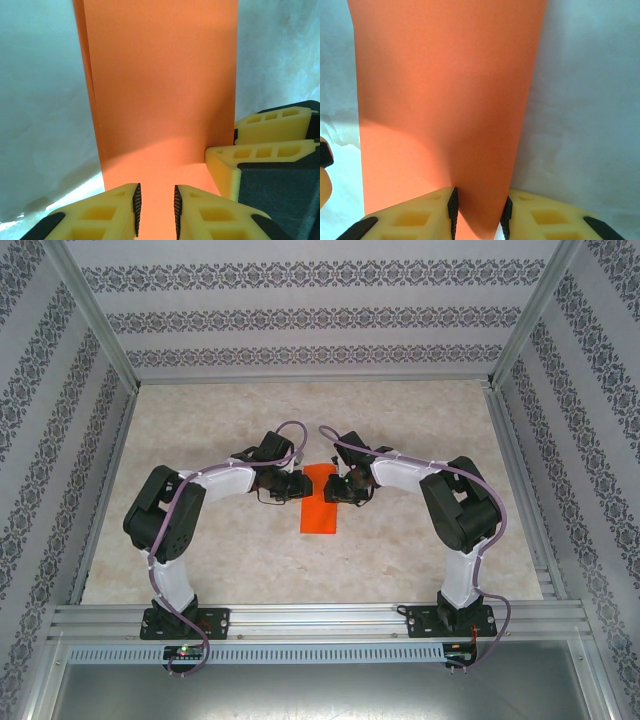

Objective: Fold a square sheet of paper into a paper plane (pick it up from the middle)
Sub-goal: Hold the square sheet of paper at the center of the table.

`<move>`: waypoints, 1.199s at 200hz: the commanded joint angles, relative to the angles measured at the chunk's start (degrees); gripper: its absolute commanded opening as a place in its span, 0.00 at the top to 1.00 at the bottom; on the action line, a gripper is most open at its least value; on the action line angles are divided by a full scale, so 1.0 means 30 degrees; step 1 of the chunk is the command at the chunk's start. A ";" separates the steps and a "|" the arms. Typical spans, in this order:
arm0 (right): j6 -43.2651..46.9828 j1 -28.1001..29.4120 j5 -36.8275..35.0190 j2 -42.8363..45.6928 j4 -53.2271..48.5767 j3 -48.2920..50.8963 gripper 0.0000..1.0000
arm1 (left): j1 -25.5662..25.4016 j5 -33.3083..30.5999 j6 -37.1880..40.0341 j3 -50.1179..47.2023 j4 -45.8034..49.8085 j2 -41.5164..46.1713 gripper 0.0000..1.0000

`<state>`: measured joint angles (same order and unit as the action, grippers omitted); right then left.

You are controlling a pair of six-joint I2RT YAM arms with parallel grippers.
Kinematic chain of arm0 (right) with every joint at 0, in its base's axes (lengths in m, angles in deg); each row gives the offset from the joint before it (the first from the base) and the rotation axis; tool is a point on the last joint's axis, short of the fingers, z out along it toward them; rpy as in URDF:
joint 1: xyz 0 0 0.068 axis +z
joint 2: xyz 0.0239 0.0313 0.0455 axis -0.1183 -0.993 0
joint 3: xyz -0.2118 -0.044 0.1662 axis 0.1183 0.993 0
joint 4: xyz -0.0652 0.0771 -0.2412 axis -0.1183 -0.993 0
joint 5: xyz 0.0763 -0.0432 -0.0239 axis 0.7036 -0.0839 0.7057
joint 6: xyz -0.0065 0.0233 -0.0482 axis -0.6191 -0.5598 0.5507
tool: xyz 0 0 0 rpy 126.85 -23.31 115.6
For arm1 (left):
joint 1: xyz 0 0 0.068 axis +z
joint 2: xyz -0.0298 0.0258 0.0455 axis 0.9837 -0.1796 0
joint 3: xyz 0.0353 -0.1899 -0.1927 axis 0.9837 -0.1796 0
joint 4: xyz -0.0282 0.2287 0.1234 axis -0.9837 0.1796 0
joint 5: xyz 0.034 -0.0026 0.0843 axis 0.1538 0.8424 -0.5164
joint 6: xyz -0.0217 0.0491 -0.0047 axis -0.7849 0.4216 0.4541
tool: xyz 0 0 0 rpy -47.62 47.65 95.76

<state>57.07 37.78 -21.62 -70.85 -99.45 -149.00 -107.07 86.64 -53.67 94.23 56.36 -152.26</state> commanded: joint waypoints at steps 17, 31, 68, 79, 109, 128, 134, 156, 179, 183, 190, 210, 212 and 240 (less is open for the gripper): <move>0.0480 -0.0015 -0.1787 -0.1127 -0.1008 0.0691 0.67 | -0.0177 -0.0798 0.0523 0.0626 0.0987 0.0930 0.72; 0.0546 0.0014 -0.1848 -0.1201 -0.1071 0.0637 0.67 | -0.0176 -0.0992 0.0524 0.0661 0.1059 0.1018 0.72; 0.0712 0.0043 -0.1921 -0.1285 -0.1201 0.0515 0.66 | -0.0153 -0.1201 0.0443 0.0628 0.1060 0.1118 0.72; 0.0692 0.0071 -0.1936 -0.1310 -0.1189 0.0504 0.66 | -0.0147 -0.1184 0.0421 0.0627 0.1036 0.1085 0.72; 0.0760 0.0117 -0.2013 -0.1432 -0.1304 0.0381 0.66 | -0.0150 -0.1119 0.0410 0.0655 0.1001 0.0998 0.72; 0.0781 0.0189 -0.2062 -0.1519 -0.1334 0.0323 0.66 | -0.0152 -0.0979 0.0378 0.0613 0.0865 0.0916 0.72; 0.0780 0.0219 -0.2069 -0.1516 -0.1359 0.0314 0.65 | -0.0158 -0.0893 0.0327 0.0606 0.0784 0.0856 0.72; 0.0736 0.0277 -0.2121 -0.1538 -0.1335 0.0346 0.65 | -0.0180 -0.0509 0.0087 0.0541 0.0378 0.0624 0.72; 0.0715 0.0275 -0.2104 -0.1567 -0.1305 0.0390 0.65 | -0.0187 -0.0169 -0.0119 0.0477 0.0007 0.0315 0.72; 0.0691 0.0278 -0.2101 -0.1553 -0.1283 0.0428 0.65 | -0.0223 -0.0130 -0.0099 0.0481 -0.0072 0.0273 0.72; 0.0696 0.0260 -0.2104 -0.1553 -0.1291 0.0431 0.65 | -0.0206 -0.0030 -0.0186 0.0452 -0.0181 0.0186 0.73; 0.0683 0.0282 -0.2097 -0.1494 -0.1276 0.0464 0.65 | -0.0316 0.0297 -0.0295 0.0516 -0.0508 -0.0063 0.73; 0.0663 0.0279 -0.2104 -0.1494 -0.1276 0.0449 0.65 | -0.0336 0.0305 -0.0296 0.0534 -0.0519 -0.0096 0.73; 0.0608 0.0278 -0.2042 -0.1494 -0.1227 0.0490 0.65 | -0.0462 0.0822 -0.0493 0.0543 -0.1009 -0.0765 0.75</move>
<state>57.97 38.19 -22.28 -71.07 -100.06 -149.54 -107.23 86.75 -54.13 94.75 55.97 -152.33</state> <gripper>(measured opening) 0.345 0.257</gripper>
